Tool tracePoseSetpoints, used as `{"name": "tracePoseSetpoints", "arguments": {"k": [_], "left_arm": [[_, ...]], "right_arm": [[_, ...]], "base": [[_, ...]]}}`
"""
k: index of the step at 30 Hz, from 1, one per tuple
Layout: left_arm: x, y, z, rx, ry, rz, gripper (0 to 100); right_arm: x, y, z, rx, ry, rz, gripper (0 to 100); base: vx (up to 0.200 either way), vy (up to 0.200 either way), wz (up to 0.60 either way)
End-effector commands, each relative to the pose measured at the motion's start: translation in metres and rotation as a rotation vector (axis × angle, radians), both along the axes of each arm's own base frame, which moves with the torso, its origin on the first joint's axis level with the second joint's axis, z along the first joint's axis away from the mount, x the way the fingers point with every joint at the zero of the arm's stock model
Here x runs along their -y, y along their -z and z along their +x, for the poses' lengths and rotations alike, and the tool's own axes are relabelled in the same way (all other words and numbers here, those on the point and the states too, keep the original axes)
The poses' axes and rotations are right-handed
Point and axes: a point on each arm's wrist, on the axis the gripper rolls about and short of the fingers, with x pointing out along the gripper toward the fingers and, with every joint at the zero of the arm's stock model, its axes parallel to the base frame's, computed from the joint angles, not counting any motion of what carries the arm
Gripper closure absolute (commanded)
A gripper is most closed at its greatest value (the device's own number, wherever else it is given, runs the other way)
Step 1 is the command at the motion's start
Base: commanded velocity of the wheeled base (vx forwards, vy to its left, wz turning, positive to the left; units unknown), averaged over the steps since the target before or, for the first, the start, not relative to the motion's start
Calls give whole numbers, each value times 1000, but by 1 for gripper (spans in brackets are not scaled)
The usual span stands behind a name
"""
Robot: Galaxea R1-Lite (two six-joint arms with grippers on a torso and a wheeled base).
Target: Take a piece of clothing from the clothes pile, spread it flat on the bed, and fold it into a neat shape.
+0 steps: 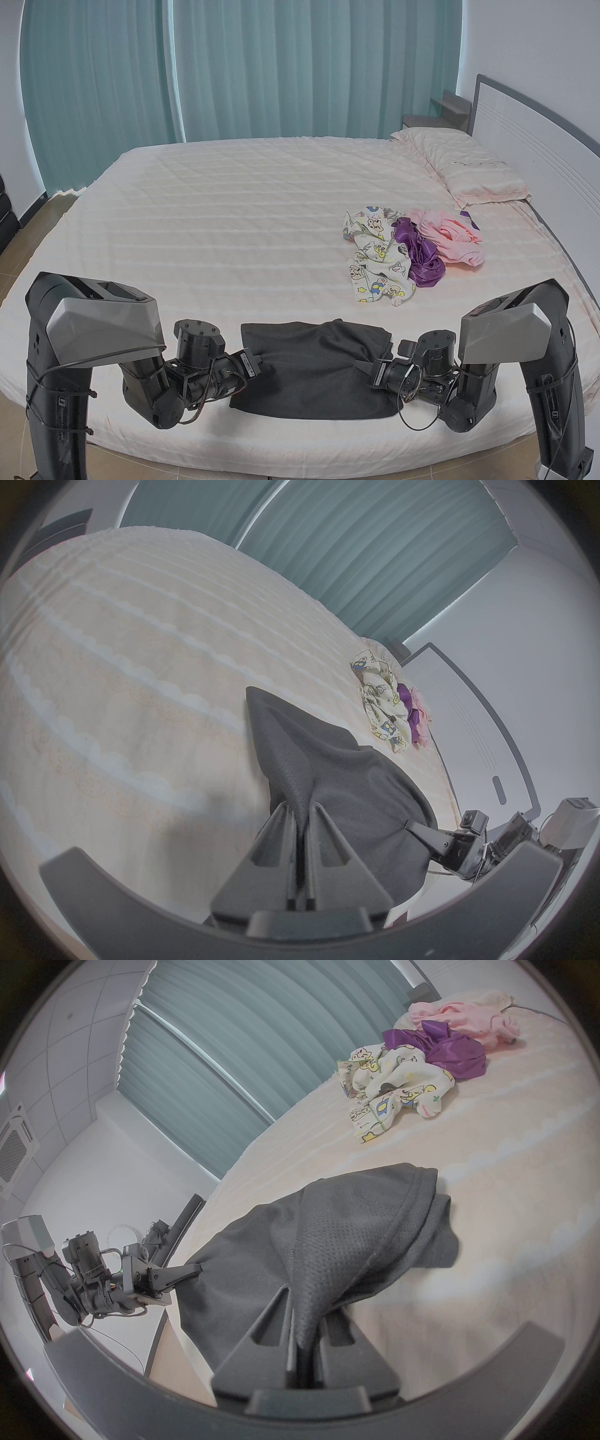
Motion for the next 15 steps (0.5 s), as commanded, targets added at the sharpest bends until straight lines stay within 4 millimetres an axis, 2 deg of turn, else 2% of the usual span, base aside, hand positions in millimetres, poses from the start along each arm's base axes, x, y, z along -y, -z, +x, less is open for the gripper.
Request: {"name": "tracePoseSetpoints", "arguments": {"k": [1,7,12,15], "left_arm": [[0,-8,-1,16,1,-7,100],[0,-16,-3,33,2,-14,100],[3,-22,-6,47,0,-20,100],[5,-24,-9,48,5,-18,100]], "right_arm": [[1,0,-2,0,-1,0,100],[3,-3,-4,16,0,8,100],[4,-17,-4,31,8,35,100],[3,-18,-7,23,7,40,100]], "base": [[0,-200,0],[0,-200,0],[0,-200,0],[0,-200,0]]}}
